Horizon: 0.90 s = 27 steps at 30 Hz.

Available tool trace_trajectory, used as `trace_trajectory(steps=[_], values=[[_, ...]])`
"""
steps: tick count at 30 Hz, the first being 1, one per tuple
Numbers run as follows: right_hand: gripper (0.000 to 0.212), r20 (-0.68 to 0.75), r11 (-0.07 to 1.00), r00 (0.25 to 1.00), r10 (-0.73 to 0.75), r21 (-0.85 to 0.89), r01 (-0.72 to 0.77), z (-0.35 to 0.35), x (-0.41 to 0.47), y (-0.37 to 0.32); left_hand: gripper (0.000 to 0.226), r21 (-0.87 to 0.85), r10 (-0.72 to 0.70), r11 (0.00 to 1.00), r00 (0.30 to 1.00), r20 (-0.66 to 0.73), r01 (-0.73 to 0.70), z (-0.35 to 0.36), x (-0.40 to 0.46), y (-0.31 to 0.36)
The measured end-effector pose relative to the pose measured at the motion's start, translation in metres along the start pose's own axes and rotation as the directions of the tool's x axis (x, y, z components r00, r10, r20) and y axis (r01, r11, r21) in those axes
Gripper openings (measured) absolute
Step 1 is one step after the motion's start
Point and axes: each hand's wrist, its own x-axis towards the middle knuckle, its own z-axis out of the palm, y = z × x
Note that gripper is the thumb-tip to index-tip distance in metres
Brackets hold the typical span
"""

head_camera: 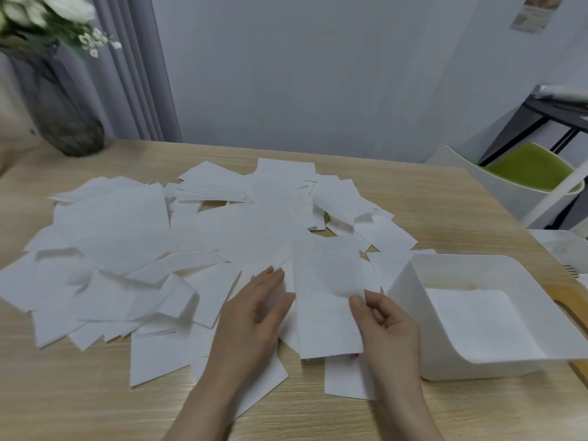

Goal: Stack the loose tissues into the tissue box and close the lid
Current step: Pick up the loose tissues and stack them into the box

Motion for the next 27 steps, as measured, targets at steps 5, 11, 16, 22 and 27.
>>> trace_trajectory(steps=[5,11,16,22,27], values=[[0.007,0.062,0.993,0.997,0.051,0.101,-0.057,0.015,-0.011,-0.003,0.023,-0.417,-0.158,0.893,0.985,0.063,0.17,-0.006,-0.003,0.022],[0.007,0.129,0.988,0.989,0.067,0.127,-0.083,0.033,-0.022,0.001,0.014,-0.493,-0.264,0.826,0.96,0.092,0.275,-0.008,-0.003,0.018],[0.015,0.118,0.988,0.992,0.055,0.136,-0.071,0.032,-0.02,0.001,0.022,-0.496,-0.301,0.821,0.953,0.045,0.283,-0.007,-0.001,0.006],[0.041,0.052,0.997,0.996,0.071,0.012,-0.072,0.012,0.008,0.005,0.028,-0.585,-0.378,0.738,0.924,0.053,0.335,-0.012,0.004,0.0],[0.053,0.1,0.99,0.986,0.137,0.017,-0.14,0.006,0.02,0.005,0.028,-0.595,-0.386,0.72,0.919,0.084,0.357,-0.012,0.006,-0.001]])
